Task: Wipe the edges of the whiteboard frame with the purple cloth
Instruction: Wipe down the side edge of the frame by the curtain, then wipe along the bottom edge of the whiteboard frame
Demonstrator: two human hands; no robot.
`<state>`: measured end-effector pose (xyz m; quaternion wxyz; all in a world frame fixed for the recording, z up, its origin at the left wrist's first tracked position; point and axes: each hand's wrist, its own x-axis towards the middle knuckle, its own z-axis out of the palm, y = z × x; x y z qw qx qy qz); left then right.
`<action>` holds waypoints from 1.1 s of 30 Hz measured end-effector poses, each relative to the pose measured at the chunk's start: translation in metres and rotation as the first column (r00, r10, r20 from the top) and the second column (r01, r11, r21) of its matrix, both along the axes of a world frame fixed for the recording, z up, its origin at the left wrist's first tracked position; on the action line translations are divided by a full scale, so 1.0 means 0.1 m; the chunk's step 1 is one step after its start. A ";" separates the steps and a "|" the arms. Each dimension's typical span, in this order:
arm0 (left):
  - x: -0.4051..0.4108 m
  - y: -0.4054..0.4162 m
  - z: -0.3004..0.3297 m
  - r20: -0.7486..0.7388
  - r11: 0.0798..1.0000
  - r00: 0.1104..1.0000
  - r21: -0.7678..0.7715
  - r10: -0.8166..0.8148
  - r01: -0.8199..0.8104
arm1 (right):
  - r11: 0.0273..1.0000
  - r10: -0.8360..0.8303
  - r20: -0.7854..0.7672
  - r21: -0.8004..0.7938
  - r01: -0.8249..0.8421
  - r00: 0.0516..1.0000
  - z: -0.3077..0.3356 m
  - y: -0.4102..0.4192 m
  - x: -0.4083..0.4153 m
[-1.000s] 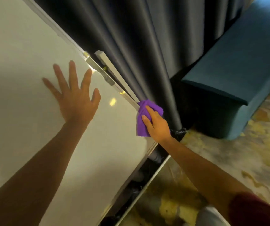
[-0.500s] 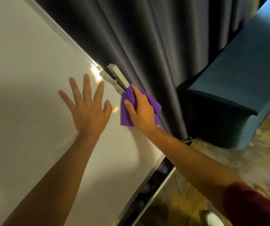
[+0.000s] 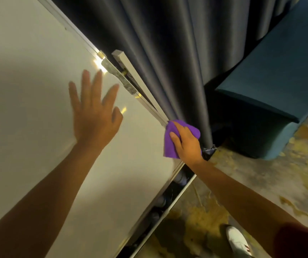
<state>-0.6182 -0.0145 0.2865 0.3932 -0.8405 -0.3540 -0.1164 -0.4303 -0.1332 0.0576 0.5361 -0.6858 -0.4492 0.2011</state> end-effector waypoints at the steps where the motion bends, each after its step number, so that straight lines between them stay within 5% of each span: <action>1: -0.03 -0.01 -0.03 -0.087 0.996 0.992 -0.015 -0.091 0.090 | 1.000 0.005 -0.011 -0.027 -0.005 1.000 -0.10 -0.07 0.01; 5: -0.06 -0.01 -0.07 -0.289 0.986 0.943 -0.028 -0.164 0.163 | 0.993 0.020 -0.055 -0.116 -0.026 0.998 -0.39 -0.27 0.05; 8: -0.06 0.04 -0.12 -0.440 0.986 0.888 0.033 -0.130 0.161 | 0.987 -0.091 -0.299 -0.152 0.047 0.950 -0.45 -0.26 -0.10; 13: -0.06 -0.03 -0.34 -0.645 0.966 0.744 0.039 -0.171 0.256 | 0.935 -0.338 -0.724 -0.186 0.301 0.601 -0.39 0.03 -0.56; 17: -0.05 -0.03 -0.48 -0.688 0.952 0.691 -0.004 -0.224 0.305 | 0.852 -0.400 -0.847 -0.203 0.483 0.350 -0.40 0.06 -0.87; 33: -0.05 -0.09 -0.45 -0.627 0.944 0.732 -0.016 -0.266 0.329 | 0.842 -0.474 -0.820 -0.313 0.440 0.322 -0.42 -0.74 -2.74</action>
